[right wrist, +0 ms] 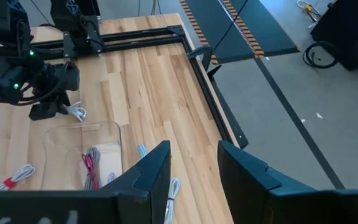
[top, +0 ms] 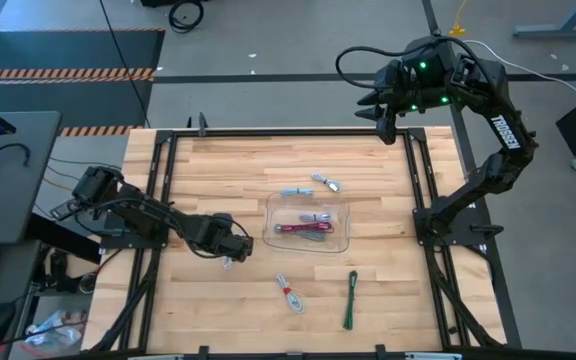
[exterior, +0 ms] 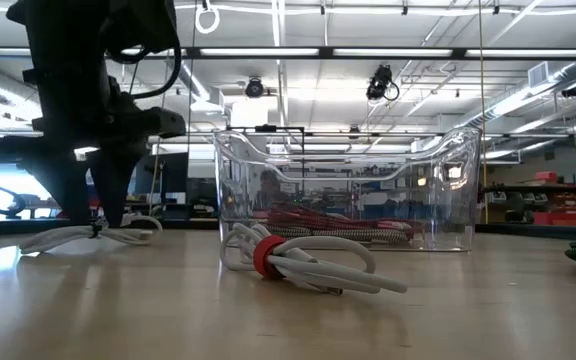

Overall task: Pick and place USB-C Cables
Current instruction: Put the left white charger cable into the transparent bin

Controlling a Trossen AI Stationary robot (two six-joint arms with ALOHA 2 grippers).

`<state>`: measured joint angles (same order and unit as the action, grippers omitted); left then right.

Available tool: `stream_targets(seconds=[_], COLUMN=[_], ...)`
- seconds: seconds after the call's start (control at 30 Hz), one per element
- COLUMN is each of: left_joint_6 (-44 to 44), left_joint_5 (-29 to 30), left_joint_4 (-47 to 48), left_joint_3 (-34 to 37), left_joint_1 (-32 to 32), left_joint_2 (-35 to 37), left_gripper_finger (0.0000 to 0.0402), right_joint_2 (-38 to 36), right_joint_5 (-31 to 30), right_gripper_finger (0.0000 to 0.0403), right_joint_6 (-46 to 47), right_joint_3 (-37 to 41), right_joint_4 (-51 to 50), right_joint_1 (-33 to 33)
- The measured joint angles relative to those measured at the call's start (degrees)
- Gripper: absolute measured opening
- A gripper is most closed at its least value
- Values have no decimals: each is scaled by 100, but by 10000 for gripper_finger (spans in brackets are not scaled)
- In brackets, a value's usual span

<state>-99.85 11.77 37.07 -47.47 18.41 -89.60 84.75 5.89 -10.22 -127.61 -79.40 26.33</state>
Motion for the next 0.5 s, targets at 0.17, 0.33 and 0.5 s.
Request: stream_targets(seconds=[0.17,0.33,0.5], left_joint_6=[-2,141,513], left_joint_5=[-2,-2,3], left_joint_4=[-47,-25,-41], left_joint_3=[97,102,100], left_joint_1=[0,2,2], left_joint_2=[0,0,0], left_gripper_finger=[148,110,19], right_joint_2=[0,0,0], right_joint_5=[0,0,0], right_gripper_finger=[138,138,138], right_joint_6=[0,0,13], right_joint_3=[0,0,0], right_joint_4=[2,7,52], right_joint_1=[0,0,0])
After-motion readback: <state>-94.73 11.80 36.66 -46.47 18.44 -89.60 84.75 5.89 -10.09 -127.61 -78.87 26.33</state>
